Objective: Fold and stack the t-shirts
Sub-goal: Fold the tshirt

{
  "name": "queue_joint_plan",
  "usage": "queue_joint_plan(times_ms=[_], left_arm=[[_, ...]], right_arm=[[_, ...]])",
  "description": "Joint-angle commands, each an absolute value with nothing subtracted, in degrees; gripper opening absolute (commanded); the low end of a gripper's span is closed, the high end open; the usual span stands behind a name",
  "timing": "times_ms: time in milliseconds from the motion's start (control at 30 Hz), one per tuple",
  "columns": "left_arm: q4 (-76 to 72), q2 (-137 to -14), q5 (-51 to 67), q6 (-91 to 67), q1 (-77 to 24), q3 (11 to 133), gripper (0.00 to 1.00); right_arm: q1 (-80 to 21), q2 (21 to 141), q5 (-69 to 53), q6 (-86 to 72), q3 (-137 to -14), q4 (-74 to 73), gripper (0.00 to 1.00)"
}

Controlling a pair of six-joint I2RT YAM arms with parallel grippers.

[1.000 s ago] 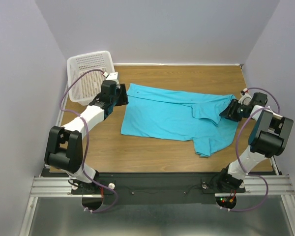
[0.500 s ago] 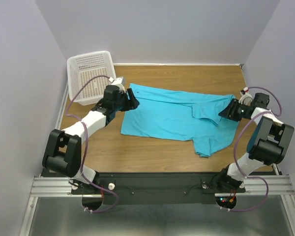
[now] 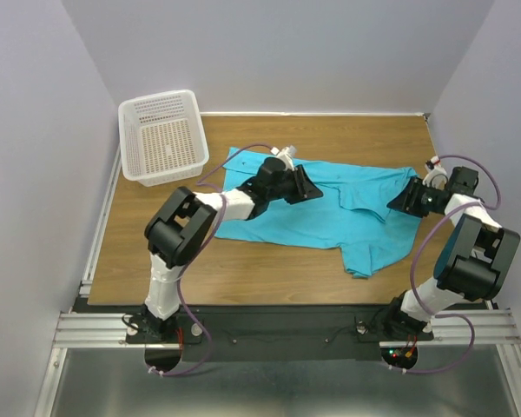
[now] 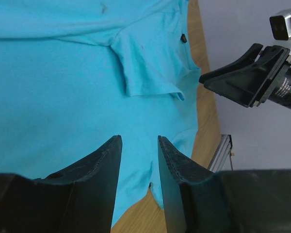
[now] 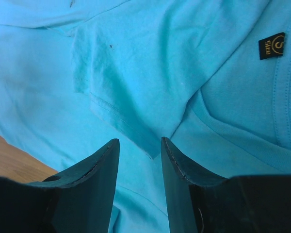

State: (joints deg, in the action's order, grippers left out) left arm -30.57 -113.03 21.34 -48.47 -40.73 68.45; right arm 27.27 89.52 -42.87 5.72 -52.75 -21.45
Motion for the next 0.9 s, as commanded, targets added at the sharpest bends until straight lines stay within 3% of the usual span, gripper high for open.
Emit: queue_joint_plan(times_ms=[0, 633, 867], left_arm=[[-32.98, -117.31, 20.05, -53.87, -42.71, 75.65, 0.44], [-15.48, -134.56, 17.23, -49.31, -46.32, 99.74, 0.44], [-13.27, -136.84, 17.58, -48.60, -47.02, 101.95, 0.43]], right_arm=[[29.09, 87.63, -42.36, 6.86, -54.14, -21.01, 0.46], [33.49, 87.71, -47.02, 6.15, -53.88, -21.09, 0.46], [34.19, 87.63, -47.55, 6.15, -53.70, -21.09, 0.46]])
